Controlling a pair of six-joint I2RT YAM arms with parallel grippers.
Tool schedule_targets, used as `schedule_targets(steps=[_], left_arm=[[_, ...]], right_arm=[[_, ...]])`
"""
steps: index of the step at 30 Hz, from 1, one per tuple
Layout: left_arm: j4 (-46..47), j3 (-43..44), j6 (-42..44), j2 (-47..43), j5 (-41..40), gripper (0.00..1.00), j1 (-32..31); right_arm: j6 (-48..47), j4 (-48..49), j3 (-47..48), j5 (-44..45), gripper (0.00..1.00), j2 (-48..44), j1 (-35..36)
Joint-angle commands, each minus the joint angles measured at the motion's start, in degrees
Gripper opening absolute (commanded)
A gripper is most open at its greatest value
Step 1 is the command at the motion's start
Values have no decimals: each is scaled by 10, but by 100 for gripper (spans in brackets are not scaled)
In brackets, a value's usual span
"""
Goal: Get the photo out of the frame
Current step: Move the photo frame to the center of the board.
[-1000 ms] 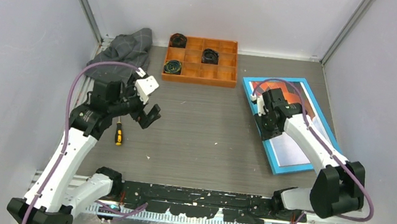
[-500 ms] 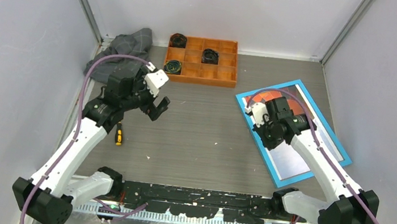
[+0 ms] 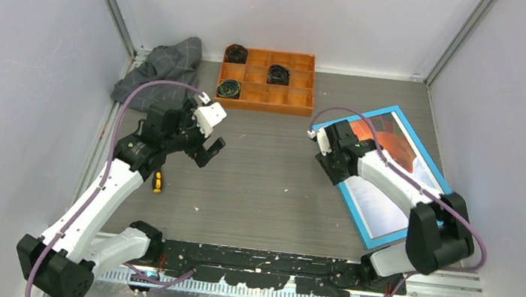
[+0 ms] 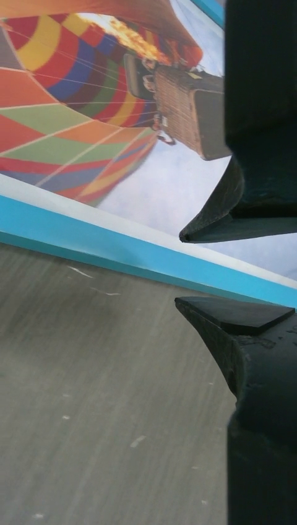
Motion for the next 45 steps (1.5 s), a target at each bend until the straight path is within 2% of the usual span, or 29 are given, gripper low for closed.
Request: schedule_targets(steps=[1,5,9,15,27,35,39,45], left_arm=[[-37,-21,32,-47,-30,100,-1],[-44,-66,47,-112,-39,100,-1],[-54,-86,37,-155,-29,100,-1],[-48,-100,17,-170,-8,100,-1],[-46,-109,15,-173,-9,100,-1],[-46,-109,15,-175,-9,100,-1],[-45,-109,14,-176,-9,100,-1],[-45,-108,13,-174,-8,100,-1]], right_arm=[[29,88,50,30,43,67,3],[43,106,78,46,44,138,3],[48,114,94,56,45,165,2],[43,132,84,44,47,155,-3],[13,123,93,15,47,197,-24],[-42,104,89,-20,20,202,-24],[-74,91,74,-41,16,193,-10],[-119,95,55,-33,14,190,8]])
